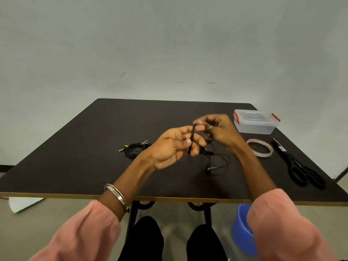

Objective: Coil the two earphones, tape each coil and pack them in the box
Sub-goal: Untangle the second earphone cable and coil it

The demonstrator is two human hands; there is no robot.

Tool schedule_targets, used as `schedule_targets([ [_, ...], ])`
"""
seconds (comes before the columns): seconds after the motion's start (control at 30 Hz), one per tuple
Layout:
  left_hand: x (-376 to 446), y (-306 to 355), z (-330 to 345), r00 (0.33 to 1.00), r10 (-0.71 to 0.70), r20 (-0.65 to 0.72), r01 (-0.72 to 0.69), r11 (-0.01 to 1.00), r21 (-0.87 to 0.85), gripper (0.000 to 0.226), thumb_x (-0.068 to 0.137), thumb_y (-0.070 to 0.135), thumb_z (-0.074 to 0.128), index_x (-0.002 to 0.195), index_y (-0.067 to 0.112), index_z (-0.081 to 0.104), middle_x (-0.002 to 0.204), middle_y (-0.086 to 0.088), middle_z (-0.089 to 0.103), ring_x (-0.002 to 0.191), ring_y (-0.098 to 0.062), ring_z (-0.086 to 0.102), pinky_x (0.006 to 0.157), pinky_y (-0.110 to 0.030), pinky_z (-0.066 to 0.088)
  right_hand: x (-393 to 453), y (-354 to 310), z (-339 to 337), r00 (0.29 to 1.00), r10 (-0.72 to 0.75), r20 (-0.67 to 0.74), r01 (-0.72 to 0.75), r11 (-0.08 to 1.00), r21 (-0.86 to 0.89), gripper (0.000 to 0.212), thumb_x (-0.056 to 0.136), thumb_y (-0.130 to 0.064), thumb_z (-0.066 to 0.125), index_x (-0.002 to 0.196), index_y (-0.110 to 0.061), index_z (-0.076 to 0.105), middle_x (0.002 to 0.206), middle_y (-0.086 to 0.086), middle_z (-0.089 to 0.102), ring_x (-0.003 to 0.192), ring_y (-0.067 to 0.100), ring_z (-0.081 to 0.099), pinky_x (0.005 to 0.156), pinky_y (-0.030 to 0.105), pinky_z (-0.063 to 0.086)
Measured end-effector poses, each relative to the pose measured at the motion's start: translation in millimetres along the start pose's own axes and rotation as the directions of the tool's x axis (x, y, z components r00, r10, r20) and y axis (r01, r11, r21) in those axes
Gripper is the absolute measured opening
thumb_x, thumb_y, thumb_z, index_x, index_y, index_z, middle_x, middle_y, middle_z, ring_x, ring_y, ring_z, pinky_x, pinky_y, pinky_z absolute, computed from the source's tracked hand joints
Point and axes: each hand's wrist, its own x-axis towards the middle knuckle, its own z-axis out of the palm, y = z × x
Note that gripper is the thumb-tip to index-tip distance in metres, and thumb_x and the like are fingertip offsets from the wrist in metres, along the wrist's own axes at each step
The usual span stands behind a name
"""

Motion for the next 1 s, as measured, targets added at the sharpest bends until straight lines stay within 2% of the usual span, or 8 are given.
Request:
schedule_targets([
  [0.1, 6.6, 4.1, -2.0, 0.978, 0.083, -0.193, -0.108, 0.987, -0.122, 0.039, 0.094, -0.013, 0.031, 0.130, -0.003, 0.044, 0.092, -0.010, 0.070, 0.076, -0.018, 0.069, 0.071, -0.026, 0.055, -14.8, 20.8, 20.5, 0.996, 0.054, 0.069, -0.053, 0.998, -0.015, 0.018, 0.096, -0.010, 0.053, 0.095, -0.004, 0.070, 0.066, 0.001, 0.065, 0.053, 0.017, 0.050, 0.046, 0.023, 0.041],
  [0.2, 12.0, 6.3, -8.2, 0.911, 0.139, -0.389, -0.199, 0.973, -0.118, 0.036, 0.096, -0.013, 0.032, 0.130, -0.008, 0.041, 0.096, -0.015, 0.070, 0.084, -0.023, 0.072, 0.077, -0.028, 0.059, -35.8, 18.3, 35.3, 0.980, 0.060, 0.189, -0.027, 0.984, -0.177, 0.018, 0.096, -0.011, 0.053, 0.105, -0.005, 0.068, 0.071, -0.005, 0.064, 0.056, 0.003, 0.056, 0.052, 0.020, 0.048],
  [0.3, 15.6, 5.2, -16.8, 0.856, 0.167, -0.489, -0.195, 0.981, -0.006, 0.036, 0.097, -0.012, 0.033, 0.132, -0.008, 0.037, 0.099, -0.018, 0.068, 0.088, -0.026, 0.072, 0.081, -0.032, 0.059, -50.7, 5.3, 41.8, 0.938, 0.068, 0.341, 0.062, 0.932, -0.357, 0.024, 0.094, -0.011, 0.056, 0.116, -0.006, 0.063, 0.082, -0.004, 0.066, 0.071, -0.001, 0.063, 0.064, 0.014, 0.051],
  [0.37, 16.2, 0.3, -20.0, 0.841, 0.174, -0.512, -0.129, 0.984, 0.123, 0.038, 0.098, -0.011, 0.032, 0.136, -0.005, 0.033, 0.098, -0.016, 0.068, 0.087, -0.022, 0.072, 0.081, -0.029, 0.059, -53.2, -7.2, 38.6, 0.923, 0.071, 0.378, 0.106, 0.897, -0.429, 0.025, 0.093, -0.013, 0.058, 0.117, -0.009, 0.063, 0.082, -0.003, 0.068, 0.067, -0.004, 0.063, 0.065, 0.013, 0.051],
  [0.53, 8.1, -15.9, -18.5, 0.922, 0.092, -0.377, 0.048, 0.937, 0.346, 0.043, 0.099, -0.010, 0.030, 0.141, -0.001, 0.028, 0.097, -0.012, 0.066, 0.078, -0.012, 0.071, 0.075, -0.022, 0.056, -38.3, -37.4, 12.4, 0.970, -0.122, 0.210, 0.211, 0.852, -0.480, 0.015, 0.088, -0.014, 0.066, 0.101, -0.014, 0.073, 0.077, -0.003, 0.072, 0.064, 0.001, 0.064, 0.066, 0.020, 0.053],
  [0.7, 3.8, -10.4, -5.6, 0.991, -0.014, -0.133, 0.070, 0.903, 0.424, 0.041, 0.100, -0.007, 0.026, 0.138, 0.003, 0.038, 0.092, -0.008, 0.066, 0.069, -0.013, 0.064, 0.068, -0.025, 0.049, -12.7, -45.1, -5.7, 0.983, -0.129, 0.135, 0.161, 0.949, -0.271, 0.015, 0.084, -0.012, 0.072, 0.099, -0.013, 0.071, 0.072, 0.001, 0.070, 0.065, 0.004, 0.065, 0.068, 0.021, 0.053],
  [0.9, 3.8, -4.8, -0.8, 0.987, -0.079, -0.140, 0.120, 0.942, 0.312, 0.032, 0.103, 0.003, 0.028, 0.125, 0.004, 0.050, 0.073, -0.004, 0.056, 0.053, -0.008, 0.041, 0.056, -0.021, 0.036, 5.7, -37.4, -13.7, 0.992, -0.061, 0.111, 0.077, 0.985, -0.152, 0.022, 0.078, -0.007, 0.075, 0.099, -0.006, 0.070, 0.074, 0.004, 0.062, 0.065, 0.007, 0.062, 0.052, 0.021, 0.050],
  [1.0, 2.8, -4.4, -0.9, 0.984, -0.076, -0.161, 0.092, 0.991, 0.094, 0.032, 0.102, 0.004, 0.028, 0.122, -0.001, 0.053, 0.067, -0.003, 0.050, 0.048, -0.007, 0.035, 0.049, -0.020, 0.030, 5.1, -24.1, -10.2, 0.998, -0.013, 0.058, 0.012, 0.999, 0.033, 0.013, 0.081, -0.003, 0.071, 0.094, -0.006, 0.070, 0.076, 0.003, 0.063, 0.064, 0.004, 0.059, 0.045, 0.018, 0.041],
])
